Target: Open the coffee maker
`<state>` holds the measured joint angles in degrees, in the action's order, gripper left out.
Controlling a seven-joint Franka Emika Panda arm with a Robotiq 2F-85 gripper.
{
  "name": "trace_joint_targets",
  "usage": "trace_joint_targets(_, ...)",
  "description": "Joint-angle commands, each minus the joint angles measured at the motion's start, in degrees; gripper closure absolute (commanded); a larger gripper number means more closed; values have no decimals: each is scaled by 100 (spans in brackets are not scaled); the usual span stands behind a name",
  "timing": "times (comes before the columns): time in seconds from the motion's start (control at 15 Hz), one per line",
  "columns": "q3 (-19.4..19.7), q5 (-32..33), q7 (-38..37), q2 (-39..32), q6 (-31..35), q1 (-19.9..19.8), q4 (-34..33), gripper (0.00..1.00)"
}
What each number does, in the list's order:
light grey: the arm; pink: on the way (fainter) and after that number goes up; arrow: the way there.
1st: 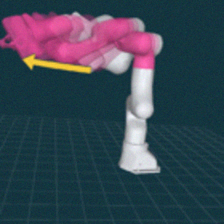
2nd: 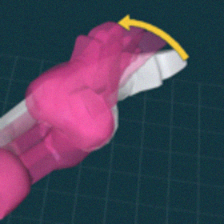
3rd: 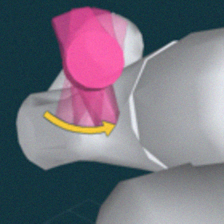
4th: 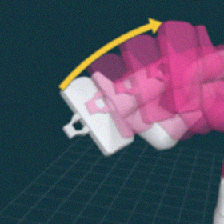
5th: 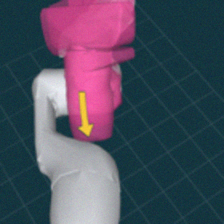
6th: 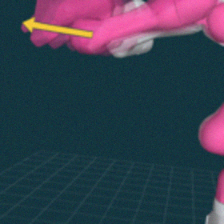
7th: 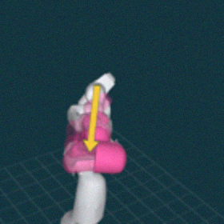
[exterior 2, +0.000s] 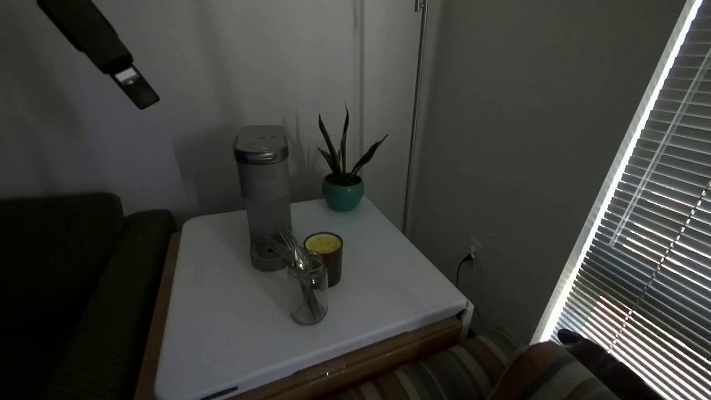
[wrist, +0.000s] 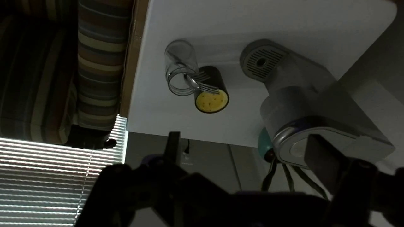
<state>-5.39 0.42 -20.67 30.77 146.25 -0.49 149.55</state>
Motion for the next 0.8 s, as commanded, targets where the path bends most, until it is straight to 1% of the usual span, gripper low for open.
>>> trace_joint_targets(0.0,-476,79,-968,-389,443,-552,-20,0)
trace_joint_targets(0.07,-627,104,-1334,-537,580,-690,-47,0)
trace_joint_targets(0.27,-879,53,-2056,-1079,1016,-802,-166,0)
trace_joint_targets(0.4,-711,-264,-2138,-1540,1589,-557,-183,0)
trace_joint_targets(0.53,-567,-537,-2045,-1947,2155,-390,-217,0)
trace_joint_targets(0.6,-443,-770,-1860,-2174,2426,-235,-268,0)
trace_joint_targets(0.67,-276,-1125,-1624,-2383,2697,4,-320,0)
trace_joint_targets(0.73,-47,-1691,-1106,-2507,2795,369,-352,0)
